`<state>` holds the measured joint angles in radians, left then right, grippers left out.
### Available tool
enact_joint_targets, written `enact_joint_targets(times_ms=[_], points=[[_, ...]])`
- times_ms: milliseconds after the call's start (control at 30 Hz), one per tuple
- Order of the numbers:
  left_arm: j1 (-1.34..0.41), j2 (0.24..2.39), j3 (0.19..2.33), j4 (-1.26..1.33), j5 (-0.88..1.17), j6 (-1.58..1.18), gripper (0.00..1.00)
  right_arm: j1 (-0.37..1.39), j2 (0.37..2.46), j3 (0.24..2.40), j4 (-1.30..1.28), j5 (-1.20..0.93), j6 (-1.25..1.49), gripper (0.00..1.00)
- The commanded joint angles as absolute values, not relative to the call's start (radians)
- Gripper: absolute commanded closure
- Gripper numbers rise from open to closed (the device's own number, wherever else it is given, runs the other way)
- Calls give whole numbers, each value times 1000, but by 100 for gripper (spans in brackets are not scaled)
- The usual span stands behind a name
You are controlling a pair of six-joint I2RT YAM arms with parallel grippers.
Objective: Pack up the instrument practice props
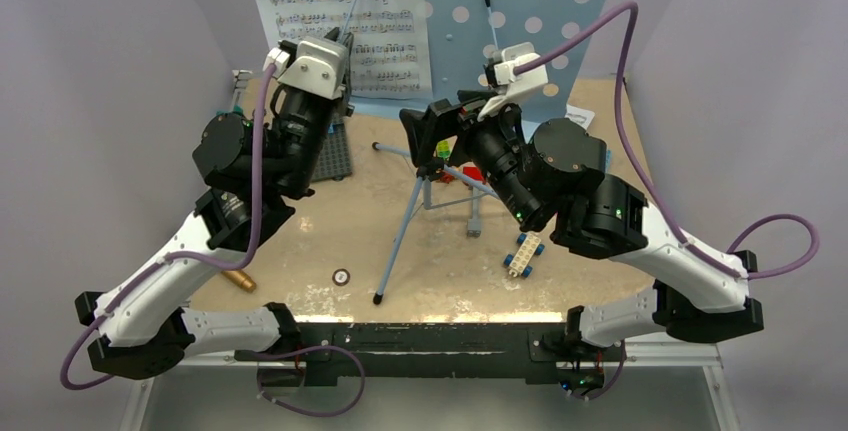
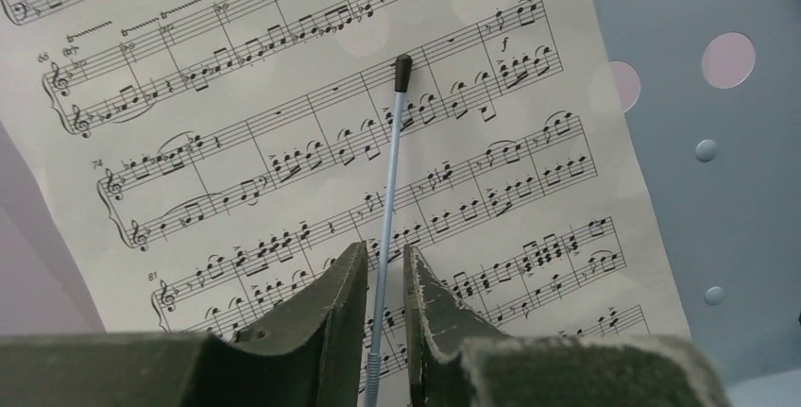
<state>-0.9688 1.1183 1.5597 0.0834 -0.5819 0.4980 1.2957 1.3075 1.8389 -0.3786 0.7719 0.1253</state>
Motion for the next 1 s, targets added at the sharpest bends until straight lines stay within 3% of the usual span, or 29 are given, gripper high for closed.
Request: enact_joint_targets(times_ms=[0, 267, 600, 967], points=[[-962, 1120, 1570, 80, -548, 478, 81, 1294, 1275, 1830, -336, 778, 113, 3], [-962, 1083, 1528, 105, -478, 462, 100, 1294, 1263, 1827, -336, 744, 113, 2], [-963, 1005, 1446, 149, -338, 432, 100, 1293, 1256, 1824, -313, 726, 93, 1], [-963, 984, 1419, 156, -333, 430, 100, 1277, 1315, 1859, -253, 720, 30, 1]])
